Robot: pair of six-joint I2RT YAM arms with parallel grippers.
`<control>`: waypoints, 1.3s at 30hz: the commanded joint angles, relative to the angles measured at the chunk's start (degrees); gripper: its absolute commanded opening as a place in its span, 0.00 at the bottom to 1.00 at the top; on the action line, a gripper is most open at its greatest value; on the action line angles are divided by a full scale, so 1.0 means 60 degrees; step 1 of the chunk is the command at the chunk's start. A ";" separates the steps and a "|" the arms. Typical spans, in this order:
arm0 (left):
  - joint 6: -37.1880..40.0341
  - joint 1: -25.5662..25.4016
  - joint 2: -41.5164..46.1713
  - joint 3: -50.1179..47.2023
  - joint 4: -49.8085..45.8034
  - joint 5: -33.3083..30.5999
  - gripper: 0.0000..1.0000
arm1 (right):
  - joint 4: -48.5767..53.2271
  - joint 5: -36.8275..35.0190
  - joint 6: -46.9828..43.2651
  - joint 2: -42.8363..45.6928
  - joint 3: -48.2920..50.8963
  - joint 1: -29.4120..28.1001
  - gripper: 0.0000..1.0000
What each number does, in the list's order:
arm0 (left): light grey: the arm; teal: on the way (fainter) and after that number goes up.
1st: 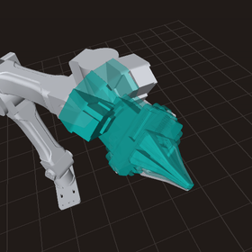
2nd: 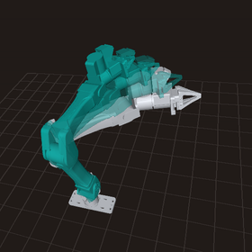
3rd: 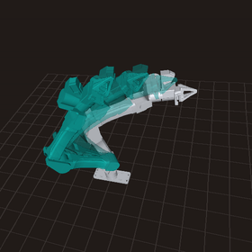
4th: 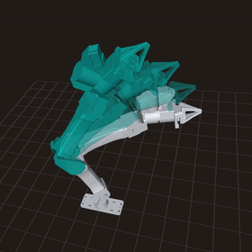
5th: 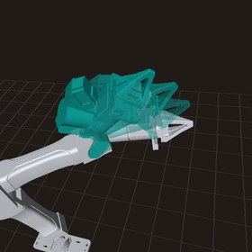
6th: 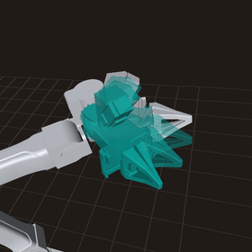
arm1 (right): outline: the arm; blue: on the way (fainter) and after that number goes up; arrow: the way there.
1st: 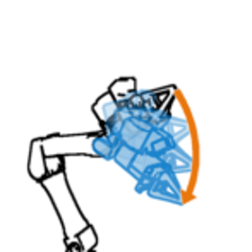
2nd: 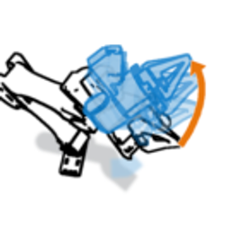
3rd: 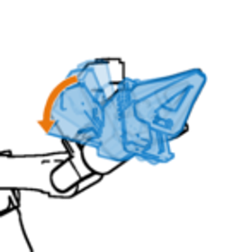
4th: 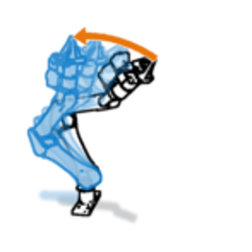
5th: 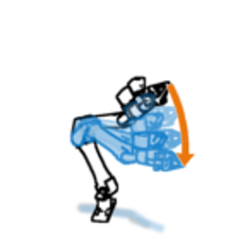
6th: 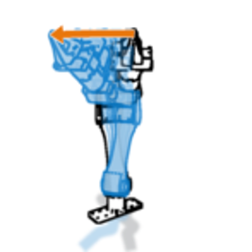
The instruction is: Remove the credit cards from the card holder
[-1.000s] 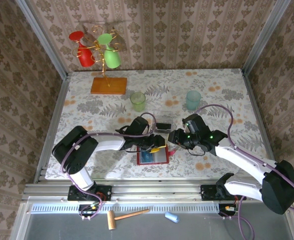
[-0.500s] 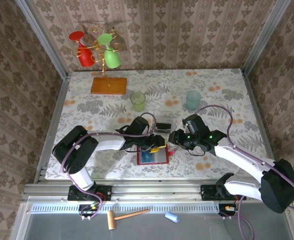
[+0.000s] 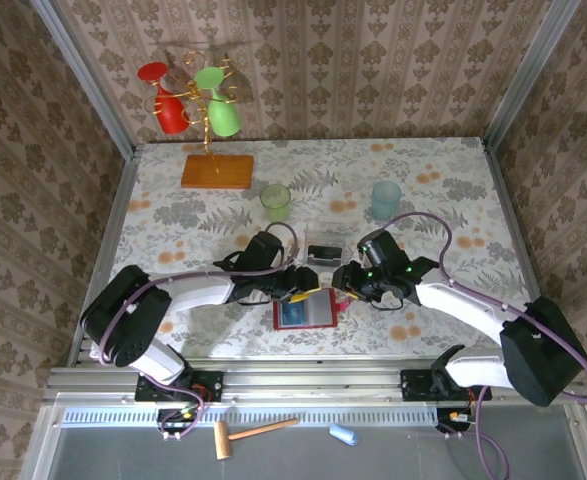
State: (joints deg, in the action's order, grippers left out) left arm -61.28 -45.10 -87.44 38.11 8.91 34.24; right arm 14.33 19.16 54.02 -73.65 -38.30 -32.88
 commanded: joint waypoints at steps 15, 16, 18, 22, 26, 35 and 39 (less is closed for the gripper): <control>0.0017 0.0416 0.1445 -0.1463 -0.0178 -0.0480 0.51 | -0.0677 0.0498 0.0258 -0.2121 -0.1254 -0.1122 0.39; 0.0006 0.0434 0.1505 -0.1535 -0.0177 -0.0491 0.50 | -0.0739 0.0502 0.0298 -0.2218 -0.1275 -0.1200 0.39; 0.0003 0.0444 0.1601 -0.1666 -0.0202 -0.0544 0.49 | -0.0818 0.0541 0.0361 -0.2381 -0.1332 -0.1324 0.38; -0.0026 0.0480 0.1794 -0.1933 -0.0108 -0.0617 0.46 | -0.0929 0.0583 0.0429 -0.2663 -0.1446 -0.1520 0.37; -0.0014 0.0518 0.1884 -0.2056 -0.0120 -0.0639 0.42 | -0.0994 0.0614 0.0465 -0.2891 -0.1551 -0.1627 0.35; 0.0138 0.0555 0.1953 -0.2174 -0.0469 -0.0762 0.30 | -0.1116 0.0762 0.0503 -0.3388 -0.1803 -0.1799 0.32; 0.0217 0.0574 0.2003 -0.2189 -0.0725 -0.0861 0.29 | -0.1157 0.0828 0.0518 -0.3584 -0.1910 -0.1853 0.32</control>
State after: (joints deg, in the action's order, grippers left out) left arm -61.41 -42.19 -76.58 25.87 6.94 29.98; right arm 8.23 23.00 56.21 -94.17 -48.25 -43.46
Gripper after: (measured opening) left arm 0.289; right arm 0.318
